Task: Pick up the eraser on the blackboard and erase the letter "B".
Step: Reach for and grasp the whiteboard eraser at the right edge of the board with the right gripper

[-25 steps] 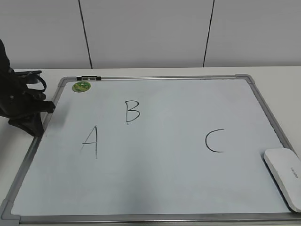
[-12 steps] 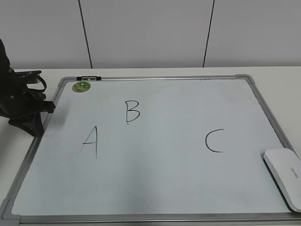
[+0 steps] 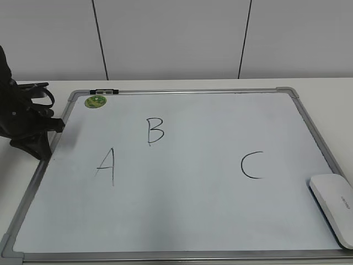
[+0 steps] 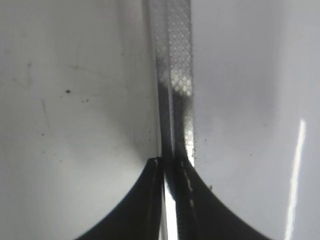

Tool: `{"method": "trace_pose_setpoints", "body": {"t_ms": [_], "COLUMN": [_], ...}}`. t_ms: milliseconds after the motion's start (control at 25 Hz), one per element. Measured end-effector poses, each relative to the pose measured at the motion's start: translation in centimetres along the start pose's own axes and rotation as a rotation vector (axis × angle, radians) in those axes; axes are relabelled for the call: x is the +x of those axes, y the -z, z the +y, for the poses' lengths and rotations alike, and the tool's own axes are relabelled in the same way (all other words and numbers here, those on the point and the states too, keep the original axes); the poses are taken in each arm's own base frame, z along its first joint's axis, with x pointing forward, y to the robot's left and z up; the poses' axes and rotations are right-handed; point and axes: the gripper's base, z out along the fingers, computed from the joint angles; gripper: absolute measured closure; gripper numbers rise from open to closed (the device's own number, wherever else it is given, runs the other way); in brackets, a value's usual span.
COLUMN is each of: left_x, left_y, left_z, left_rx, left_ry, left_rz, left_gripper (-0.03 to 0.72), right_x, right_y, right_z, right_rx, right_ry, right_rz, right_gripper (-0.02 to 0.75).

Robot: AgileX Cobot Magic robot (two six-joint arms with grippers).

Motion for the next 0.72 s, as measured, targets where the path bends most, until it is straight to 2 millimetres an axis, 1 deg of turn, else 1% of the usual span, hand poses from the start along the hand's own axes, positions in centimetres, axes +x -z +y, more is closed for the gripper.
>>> {"method": "trace_pose_setpoints", "body": {"t_ms": [80, 120, 160, 240, 280, 320, 400, 600, 640, 720], "left_x": [0.0, 0.0, 0.0, 0.0, 0.0, 0.0, 0.0, 0.0, 0.0, 0.0], "left_y": [0.0, 0.0, 0.0, 0.0, 0.0, 0.0, 0.0, 0.0, 0.0, 0.0], "left_z": [0.0, 0.0, 0.0, 0.0, 0.0, 0.0, 0.0, 0.0, 0.0, 0.0], "left_rx": [0.0, 0.0, 0.0, 0.0, 0.001, 0.001, 0.001, 0.002, 0.002, 0.002], "left_ry": [0.0, 0.0, 0.0, 0.0, 0.0, 0.0, 0.0, 0.002, 0.002, 0.002], "left_rz": [0.002, 0.002, 0.002, 0.002, 0.002, 0.002, 0.002, 0.002, 0.002, 0.002], "left_gripper": [0.656, 0.656, 0.656, 0.656, 0.656, 0.656, 0.656, 0.656, 0.656, 0.656], "right_x": [-0.5, -0.5, -0.7, -0.7, -0.8, -0.9, -1.6, -2.8, -2.8, -2.6], "right_y": [-2.1, -2.3, -3.4, -4.2, -5.1, -5.1, -7.4, -10.5, -10.9, -12.6], "right_z": [0.0, 0.0, -0.2, -0.3, -0.5, -0.5, -1.1, -1.6, -1.7, -2.0], "right_rx": [-0.033, -0.035, -0.037, -0.037, -0.032, -0.026, -0.007, -0.003, -0.001, 0.0], "right_ry": [0.007, 0.008, 0.007, 0.005, 0.006, 0.012, 0.022, 0.016, 0.019, 0.03], "right_rz": [0.098, 0.11, 0.159, 0.202, 0.242, 0.242, 0.336, 0.433, 0.451, 0.514], "right_gripper": [0.151, 0.151, 0.151, 0.151, 0.151, 0.151, 0.151, 0.151, 0.151, 0.151]}}
